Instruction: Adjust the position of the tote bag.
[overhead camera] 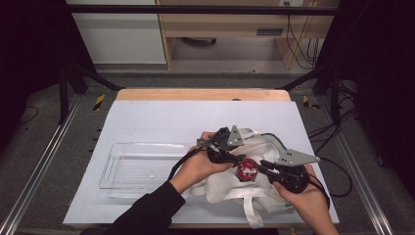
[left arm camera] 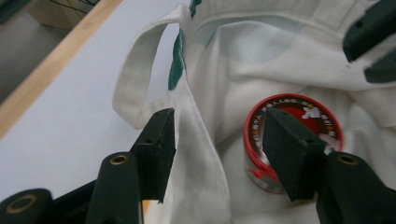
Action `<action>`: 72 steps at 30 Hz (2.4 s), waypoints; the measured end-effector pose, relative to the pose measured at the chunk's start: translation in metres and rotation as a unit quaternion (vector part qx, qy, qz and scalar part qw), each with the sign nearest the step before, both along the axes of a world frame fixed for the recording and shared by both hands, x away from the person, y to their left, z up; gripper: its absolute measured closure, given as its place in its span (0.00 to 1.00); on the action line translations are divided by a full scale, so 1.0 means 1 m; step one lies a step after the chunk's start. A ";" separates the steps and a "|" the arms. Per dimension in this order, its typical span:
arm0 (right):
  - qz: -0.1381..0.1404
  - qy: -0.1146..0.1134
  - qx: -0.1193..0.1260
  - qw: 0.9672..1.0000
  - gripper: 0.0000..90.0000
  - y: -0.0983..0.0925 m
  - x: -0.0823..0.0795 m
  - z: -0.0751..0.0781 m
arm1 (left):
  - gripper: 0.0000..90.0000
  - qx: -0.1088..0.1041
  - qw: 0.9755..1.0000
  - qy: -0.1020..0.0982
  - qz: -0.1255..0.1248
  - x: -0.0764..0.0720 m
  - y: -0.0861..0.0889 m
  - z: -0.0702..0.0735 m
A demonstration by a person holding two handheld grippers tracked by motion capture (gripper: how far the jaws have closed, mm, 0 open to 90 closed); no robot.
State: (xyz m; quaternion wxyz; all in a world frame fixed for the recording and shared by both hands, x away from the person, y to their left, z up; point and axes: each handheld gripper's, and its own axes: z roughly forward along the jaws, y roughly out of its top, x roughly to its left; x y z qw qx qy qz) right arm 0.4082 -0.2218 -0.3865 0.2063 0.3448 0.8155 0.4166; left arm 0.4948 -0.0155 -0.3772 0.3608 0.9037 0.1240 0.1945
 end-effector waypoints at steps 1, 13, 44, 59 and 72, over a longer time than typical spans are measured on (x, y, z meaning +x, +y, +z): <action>0.003 0.003 -0.004 1.000 0.87 0.001 0.000 -0.002 | 0.55 0.000 1.000 -0.005 0.006 0.001 -0.002 -0.001; 0.023 0.024 -0.015 0.999 0.85 0.008 -0.010 -0.017 | 0.88 -0.004 0.999 0.022 0.027 0.011 0.006 0.002; 0.105 0.071 -0.033 0.991 0.72 0.057 0.001 -0.029 | 0.98 0.001 0.999 0.051 0.018 0.008 0.025 0.021; 0.096 0.075 -0.046 0.991 0.97 0.059 -0.002 -0.037 | 0.98 -0.008 0.998 0.047 0.030 0.012 0.033 0.036; 0.096 0.048 -0.031 0.994 0.98 0.051 -0.008 -0.030 | 0.98 -0.028 0.997 0.055 0.052 0.029 0.035 0.038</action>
